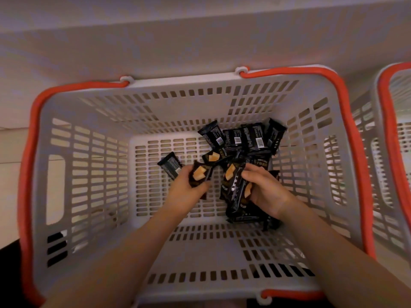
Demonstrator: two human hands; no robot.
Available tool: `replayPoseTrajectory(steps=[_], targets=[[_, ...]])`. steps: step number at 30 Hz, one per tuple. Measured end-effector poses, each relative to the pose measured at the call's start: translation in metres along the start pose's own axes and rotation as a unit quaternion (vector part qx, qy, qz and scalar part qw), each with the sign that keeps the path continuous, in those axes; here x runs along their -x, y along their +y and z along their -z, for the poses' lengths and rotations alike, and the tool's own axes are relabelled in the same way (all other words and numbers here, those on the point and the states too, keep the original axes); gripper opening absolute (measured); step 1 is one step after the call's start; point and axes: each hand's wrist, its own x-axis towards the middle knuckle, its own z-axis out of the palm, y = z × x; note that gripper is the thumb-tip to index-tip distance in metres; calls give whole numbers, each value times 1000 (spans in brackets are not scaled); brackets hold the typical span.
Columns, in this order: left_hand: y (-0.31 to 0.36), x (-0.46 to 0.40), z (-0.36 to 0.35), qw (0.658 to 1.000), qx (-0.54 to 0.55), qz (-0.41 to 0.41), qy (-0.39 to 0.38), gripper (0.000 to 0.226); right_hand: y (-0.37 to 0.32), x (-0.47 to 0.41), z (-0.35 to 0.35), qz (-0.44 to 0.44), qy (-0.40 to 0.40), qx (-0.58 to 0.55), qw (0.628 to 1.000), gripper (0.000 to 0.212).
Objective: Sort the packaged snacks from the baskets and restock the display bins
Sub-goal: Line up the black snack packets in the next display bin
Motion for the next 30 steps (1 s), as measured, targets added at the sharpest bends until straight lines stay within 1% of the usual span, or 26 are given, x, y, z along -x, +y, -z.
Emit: replayPoseTrajectory(steps=[1, 2, 4, 5, 7, 8, 10, 11, 12, 13, 15, 17, 18, 19, 20, 22, 23, 25, 27, 30], targets=[[5, -1, -3, 998, 57, 26, -28, 26, 1, -1, -3, -12, 21, 25, 999, 30], [11, -2, -6, 990, 115, 66, -51, 26, 1, -3, -5, -21, 46, 54, 997, 28], [21, -5, -10, 966, 205, 137, -77, 36, 1, -5, -7, -26, 86, 76, 993, 22], [22, -6, -12, 958, 225, 150, -92, 38, 2, -6, -7, -20, 93, 62, 993, 18], [21, -2, -13, 942, 261, 157, -141, 43, 2, -7, -8, -5, 83, 22, 996, 14], [19, 0, -13, 929, 286, 163, -167, 48, 2, -6, -9, -1, 74, 11, 997, 16], [12, 3, -11, 902, 335, 172, -210, 54, 3, -5, -12, -3, 61, 6, 998, 31], [9, 3, -8, 891, 356, 172, -224, 53, 5, -5, -12, -3, 58, 11, 998, 39], [7, 4, -6, 881, 373, 172, -234, 51, 6, -5, -13, 0, 61, 24, 998, 43], [6, 4, -3, 877, 381, 173, -236, 48, 8, -6, -13, 4, 71, 45, 996, 40], [3, 3, 1, 887, 365, 173, -225, 44, 9, -7, -11, 8, 109, 127, 986, 23], [-1, 0, 3, 913, 316, 174, -190, 41, 6, -7, -6, -12, 126, 239, 963, 8], [-3, -2, 3, 930, 282, 167, -169, 35, 4, -5, -3, -25, 122, 268, 955, 6], [-4, -3, 3, 946, 243, 156, -147, 28, 1, -4, 1, -31, 117, 270, 955, 6], [-5, -4, 3, 962, 197, 138, -130, 24, -1, -3, 3, -24, 119, 243, 962, 6], [-6, -5, 3, 984, 102, 86, -115, 23, -6, -1, 6, 21, 148, 163, 975, 8], [-5, -5, 2, 988, 73, 63, -119, 23, -7, -2, 6, 45, 163, 144, 975, 8], [-2, -3, -1, 986, 79, 41, -141, 20, -4, -3, 5, 79, 179, 159, 968, 8], [1, -1, -4, 981, 99, 43, -160, 17, -1, -6, 2, 102, 196, 189, 957, 9], [2, -1, -7, 977, 120, 72, -158, 12, -2, -9, 2, 115, 199, 221, 948, 9]])
